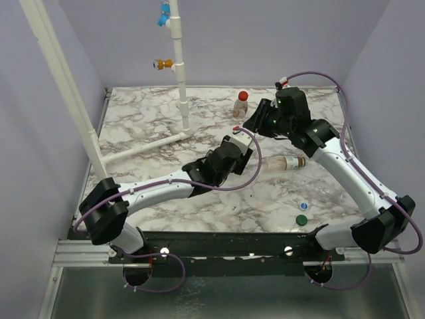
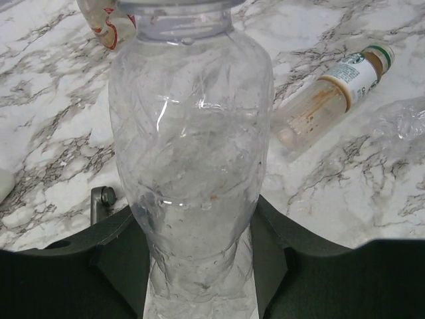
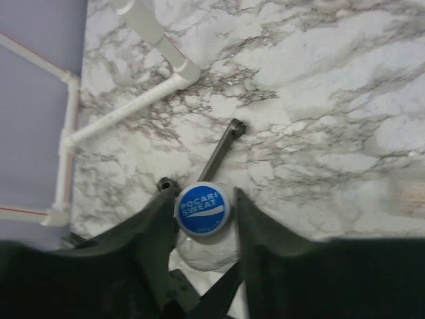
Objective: Screw on the bottle caps
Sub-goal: Screw the bottle cap onto the plastic bottle.
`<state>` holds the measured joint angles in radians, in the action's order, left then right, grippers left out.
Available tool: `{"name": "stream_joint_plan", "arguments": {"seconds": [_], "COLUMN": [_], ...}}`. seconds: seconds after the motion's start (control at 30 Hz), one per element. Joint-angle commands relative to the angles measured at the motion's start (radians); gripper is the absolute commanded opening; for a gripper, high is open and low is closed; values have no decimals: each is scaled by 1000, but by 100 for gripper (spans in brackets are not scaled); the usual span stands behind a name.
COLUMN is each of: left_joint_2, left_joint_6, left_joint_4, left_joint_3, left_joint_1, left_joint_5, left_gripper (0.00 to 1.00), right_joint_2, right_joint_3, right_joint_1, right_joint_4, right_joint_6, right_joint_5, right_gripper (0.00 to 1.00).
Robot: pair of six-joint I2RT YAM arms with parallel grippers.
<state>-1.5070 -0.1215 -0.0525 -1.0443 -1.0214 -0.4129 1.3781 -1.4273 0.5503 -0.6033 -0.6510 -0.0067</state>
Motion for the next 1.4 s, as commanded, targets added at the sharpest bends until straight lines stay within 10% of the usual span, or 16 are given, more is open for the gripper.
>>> {"name": "stream_joint_plan", "arguments": {"seconds": [0.0,0.1,0.53,0.9,1.37], "left_joint_2": [62,89,260,313,314], "left_joint_6": [32,22,-195,-366,-382], "left_joint_4": [-81,-38,-154,-316,-340], "left_joint_3": [-21,4,175,233,249], "left_joint_1": [33,69,309,350,360], "left_joint_5": [135,326,1257,1492,1488], "left_gripper": [0,0,0,0,0], "right_joint_2": [-32,-76,-232,-290,-301], "right_joint_3": [-21,-30,76,177,221], "right_joint_1": [20,11,-33,-33,-33], "right_joint_4": [-83,-46,170,330,416], "right_joint_6": [-47,-14,205,212,128], "right_joint_5": [1,-4,-386,-751,-775], "right_gripper": [61,100,99,80,42]}}
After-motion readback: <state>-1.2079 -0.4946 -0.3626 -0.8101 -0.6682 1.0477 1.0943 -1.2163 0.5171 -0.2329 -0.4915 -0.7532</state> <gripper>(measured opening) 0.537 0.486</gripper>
